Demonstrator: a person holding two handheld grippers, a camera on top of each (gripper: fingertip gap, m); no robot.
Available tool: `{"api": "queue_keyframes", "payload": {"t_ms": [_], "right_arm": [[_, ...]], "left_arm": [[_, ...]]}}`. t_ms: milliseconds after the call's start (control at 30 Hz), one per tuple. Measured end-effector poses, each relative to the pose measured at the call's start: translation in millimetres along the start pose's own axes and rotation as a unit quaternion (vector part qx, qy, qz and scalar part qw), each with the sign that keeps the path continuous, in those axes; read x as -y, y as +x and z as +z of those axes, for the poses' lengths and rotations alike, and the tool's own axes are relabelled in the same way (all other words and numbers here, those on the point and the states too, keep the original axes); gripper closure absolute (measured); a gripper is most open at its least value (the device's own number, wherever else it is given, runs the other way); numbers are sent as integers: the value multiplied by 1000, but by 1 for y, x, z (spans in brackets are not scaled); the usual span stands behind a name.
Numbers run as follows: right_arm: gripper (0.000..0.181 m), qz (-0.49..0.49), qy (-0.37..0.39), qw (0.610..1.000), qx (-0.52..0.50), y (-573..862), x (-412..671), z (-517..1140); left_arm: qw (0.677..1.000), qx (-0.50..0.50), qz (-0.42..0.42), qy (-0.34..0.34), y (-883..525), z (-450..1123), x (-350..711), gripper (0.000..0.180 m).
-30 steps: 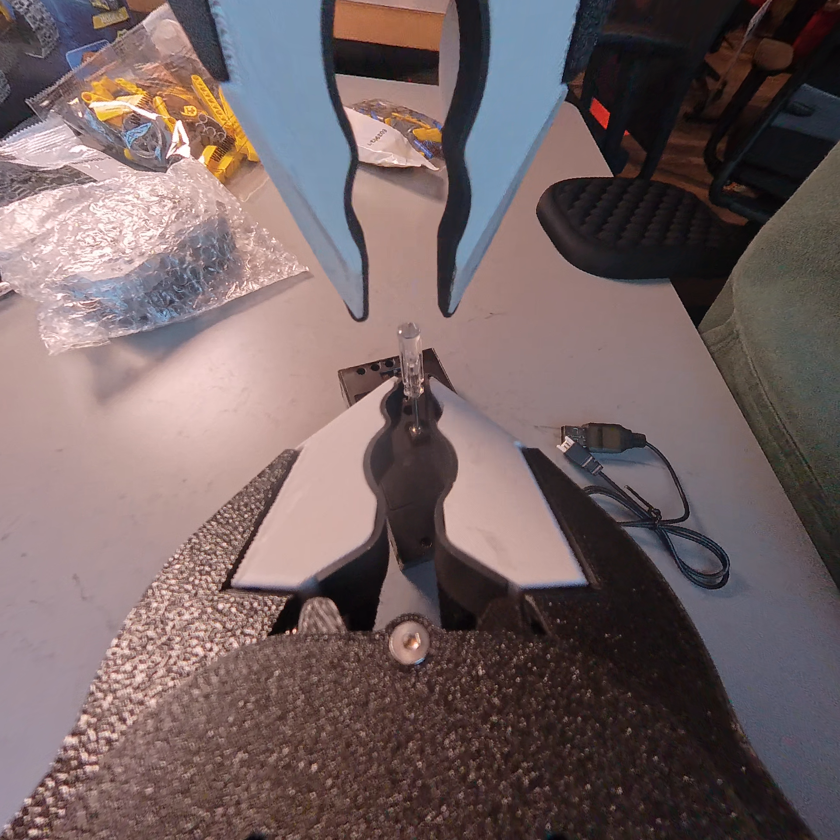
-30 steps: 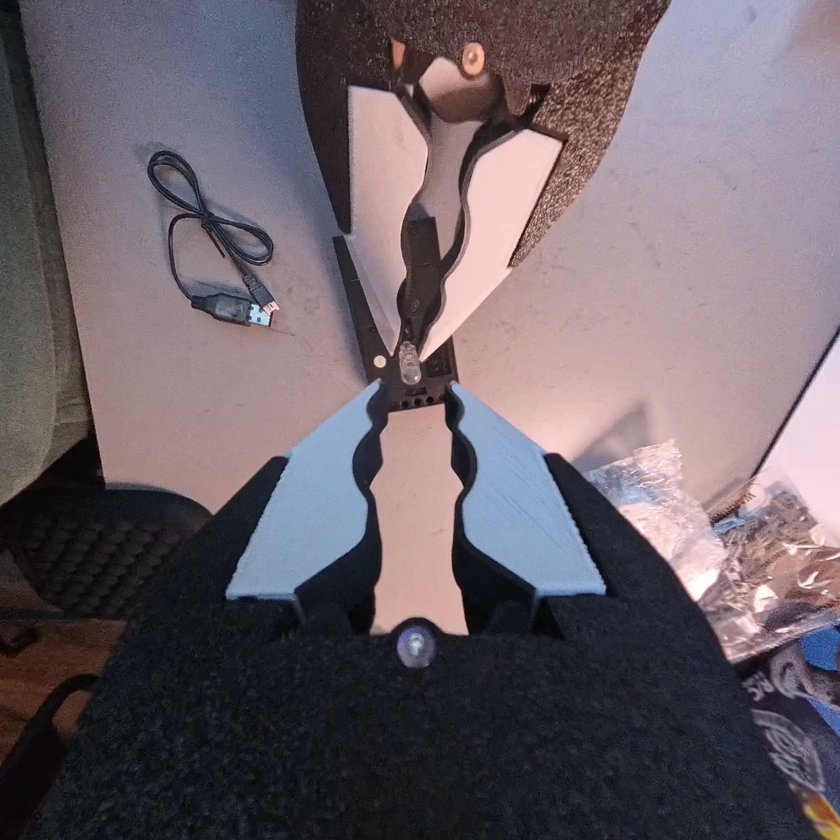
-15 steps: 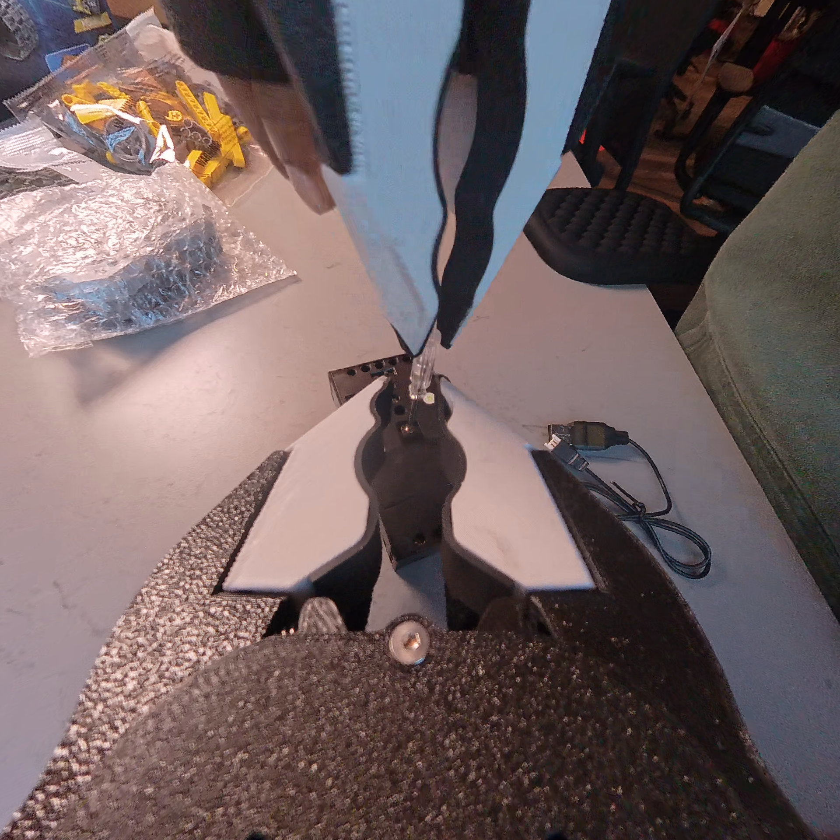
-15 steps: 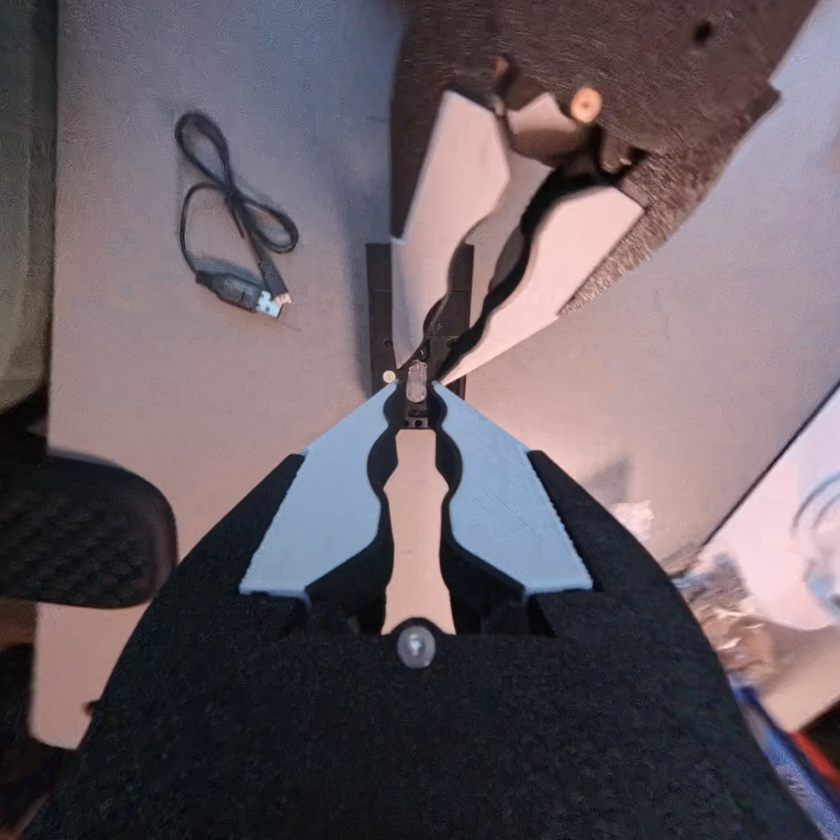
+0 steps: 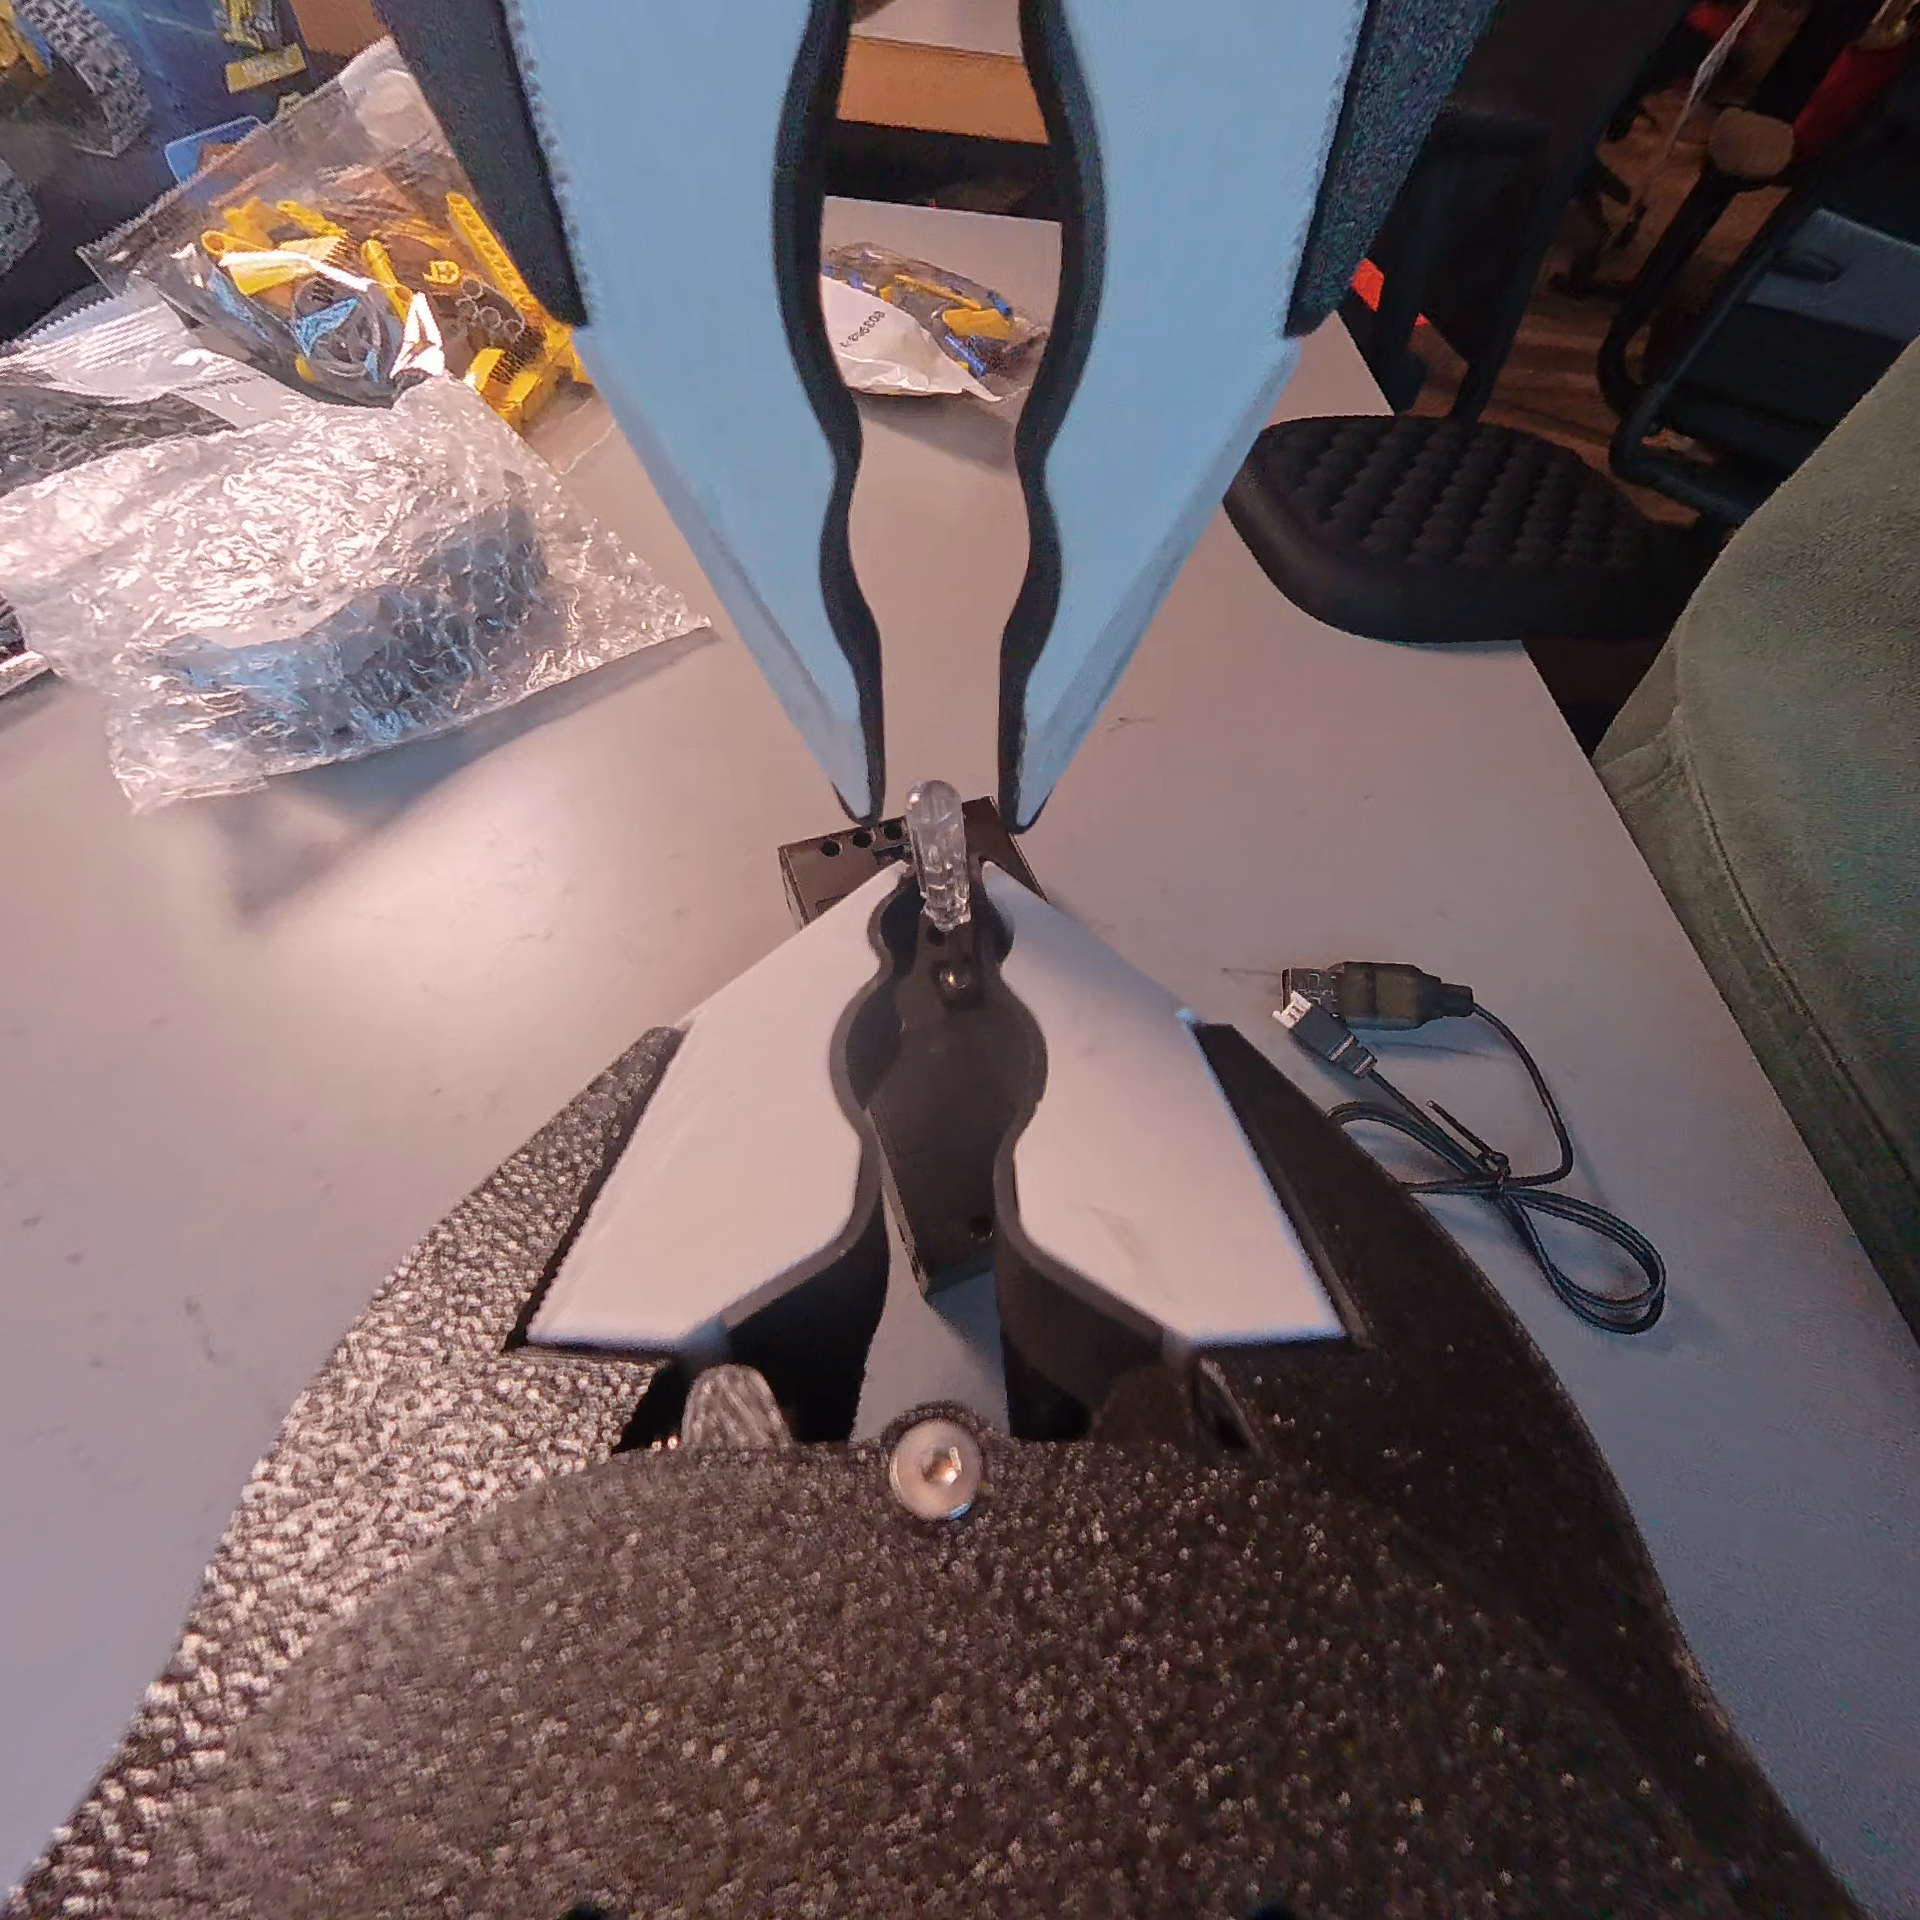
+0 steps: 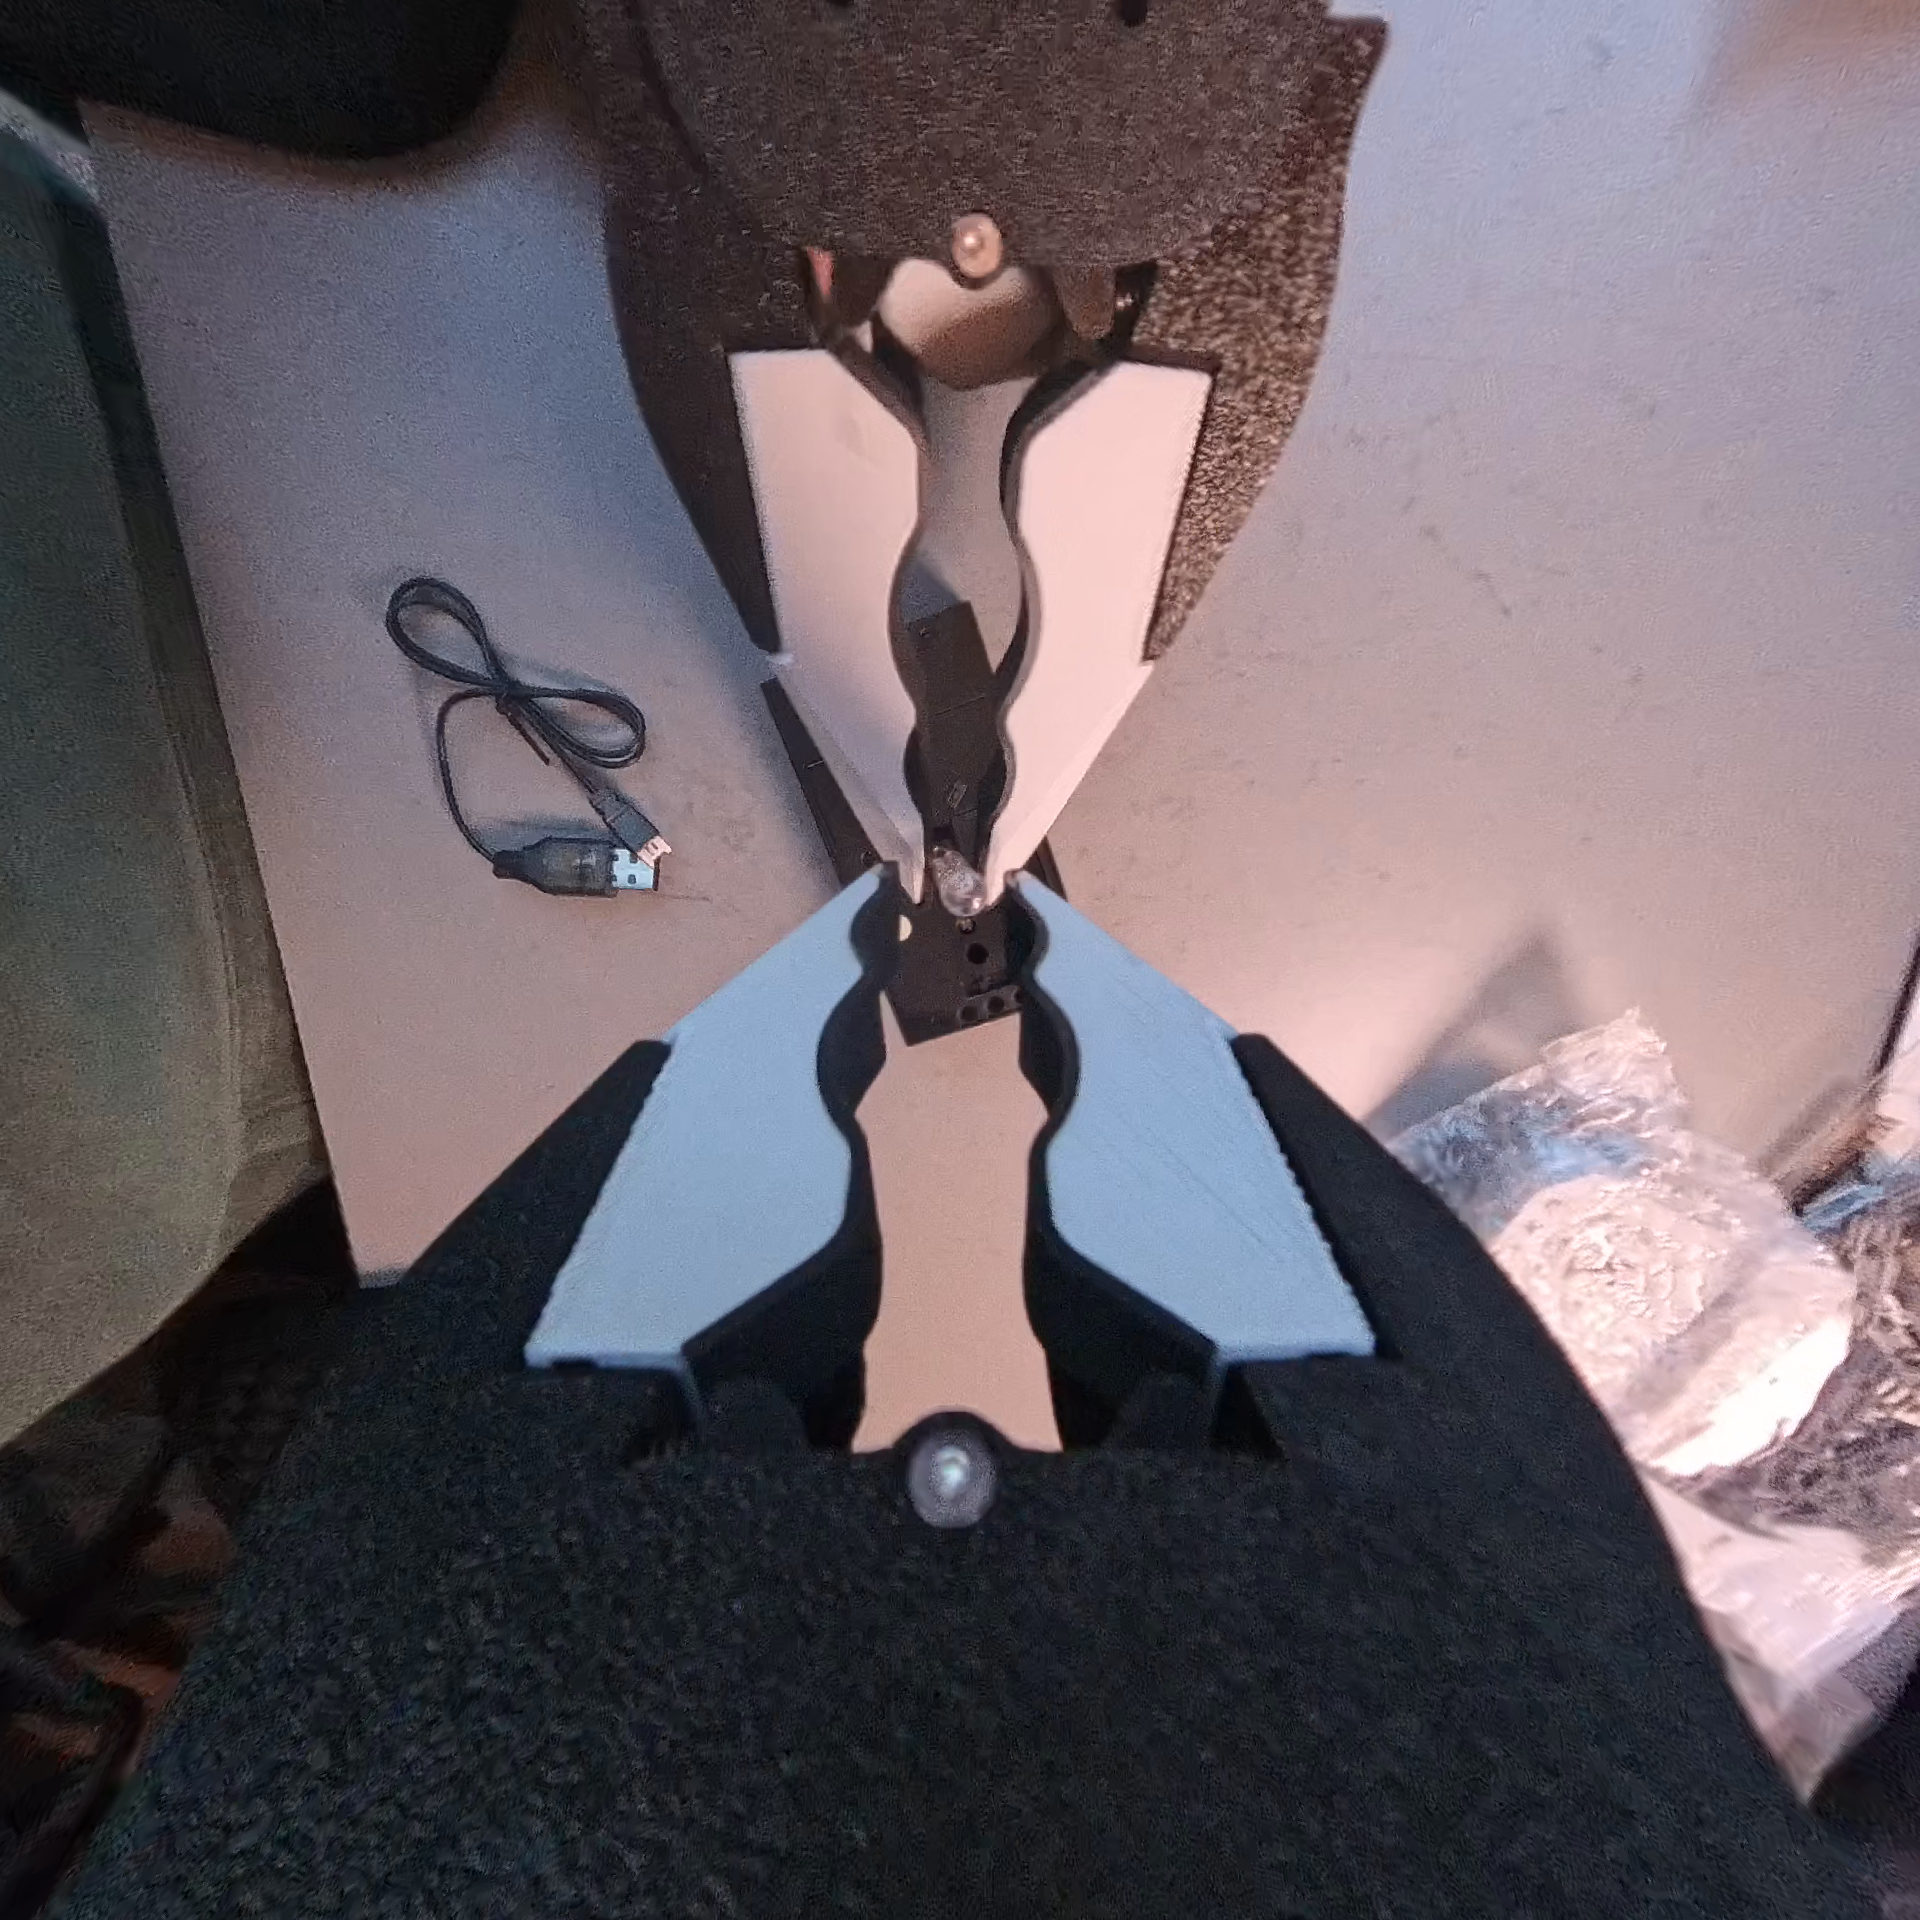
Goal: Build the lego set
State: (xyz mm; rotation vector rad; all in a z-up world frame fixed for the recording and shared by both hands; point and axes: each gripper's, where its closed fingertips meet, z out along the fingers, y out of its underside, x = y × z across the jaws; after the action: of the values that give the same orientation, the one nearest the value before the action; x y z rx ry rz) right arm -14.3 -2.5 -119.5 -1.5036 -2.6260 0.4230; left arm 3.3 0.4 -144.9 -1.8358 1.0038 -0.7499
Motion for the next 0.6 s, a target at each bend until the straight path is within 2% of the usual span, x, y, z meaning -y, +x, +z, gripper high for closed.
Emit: {"api": "queue_keyframes", "payload": {"t_ms": [100,200,267,367,533,600], "right_arm": [[174,24,-15,1000,1,2,-4,3],[174,-12,-28,1000,-2,2,-4,4],[174,-98,-42,994,-14,5,-6,4],[174,-258,-50,964,-29,2,-8,4],[173,-384,-65,920,-48,1,-5,5],[173,-361,-69,928,-54,4,-6,4]], "left_arm": [[1000,0,-1,1,1,1,0,171],[1000,2,0,0,1,1,0,171],[1000,6,5,-6,1,2,-2,169],[1000,7,13,-14,2,4,-4,165],[1000,3,24,-14,5,6,-4,172],[1000,8,22,-16,4,6,-4,173]]}}
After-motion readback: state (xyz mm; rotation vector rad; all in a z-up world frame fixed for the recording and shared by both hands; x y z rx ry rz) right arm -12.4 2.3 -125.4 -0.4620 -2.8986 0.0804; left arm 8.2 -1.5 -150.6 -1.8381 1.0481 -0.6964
